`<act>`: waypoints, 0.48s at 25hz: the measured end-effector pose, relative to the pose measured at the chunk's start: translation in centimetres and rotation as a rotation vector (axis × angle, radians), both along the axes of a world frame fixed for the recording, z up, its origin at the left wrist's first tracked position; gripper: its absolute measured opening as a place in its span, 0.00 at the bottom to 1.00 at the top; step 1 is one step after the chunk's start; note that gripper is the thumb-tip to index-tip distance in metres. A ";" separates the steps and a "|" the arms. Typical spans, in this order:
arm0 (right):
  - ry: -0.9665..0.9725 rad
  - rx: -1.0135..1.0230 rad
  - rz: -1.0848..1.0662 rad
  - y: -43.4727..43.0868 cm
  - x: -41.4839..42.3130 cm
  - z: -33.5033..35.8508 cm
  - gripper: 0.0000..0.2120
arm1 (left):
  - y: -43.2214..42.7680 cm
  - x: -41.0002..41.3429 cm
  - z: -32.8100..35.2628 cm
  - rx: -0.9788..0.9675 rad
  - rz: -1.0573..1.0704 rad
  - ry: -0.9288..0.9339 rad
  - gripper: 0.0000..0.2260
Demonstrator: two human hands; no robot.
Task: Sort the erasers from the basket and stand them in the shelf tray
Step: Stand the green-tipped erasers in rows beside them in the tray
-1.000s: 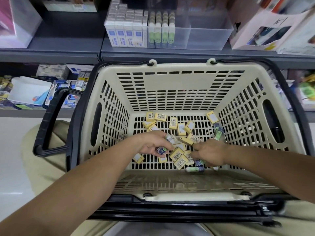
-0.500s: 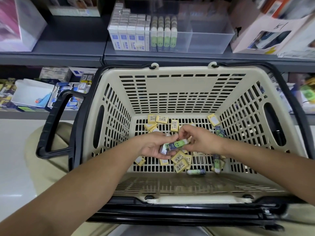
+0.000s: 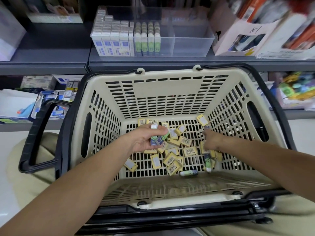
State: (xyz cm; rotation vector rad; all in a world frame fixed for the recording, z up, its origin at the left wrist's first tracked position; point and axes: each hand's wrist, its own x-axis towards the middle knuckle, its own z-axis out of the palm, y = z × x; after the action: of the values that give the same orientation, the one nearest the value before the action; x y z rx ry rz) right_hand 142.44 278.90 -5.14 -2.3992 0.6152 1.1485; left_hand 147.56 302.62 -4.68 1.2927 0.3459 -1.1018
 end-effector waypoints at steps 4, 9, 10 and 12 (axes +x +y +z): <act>-0.173 0.277 -0.162 0.4 0.1 -0.9 0.28 | -0.2 0.1 0.3 0.001 0.005 -0.015 0.11; -0.238 0.215 -0.226 0.1 1.1 -0.8 0.19 | -0.3 0.1 0.5 0.027 0.029 -0.016 0.09; -0.275 0.235 -0.253 0.4 1.2 -0.6 0.17 | -0.4 0.0 0.4 0.033 0.039 -0.013 0.09; -0.371 0.357 -0.295 1.6 1.5 0.1 0.12 | -0.5 -0.2 0.3 0.043 0.065 -0.014 0.07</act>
State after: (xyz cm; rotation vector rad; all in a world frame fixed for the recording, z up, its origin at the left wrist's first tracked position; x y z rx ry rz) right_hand 143.90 280.52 -5.01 -2.0549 0.5597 0.6087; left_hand 147.40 302.10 -4.39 1.3180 0.4002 -1.0354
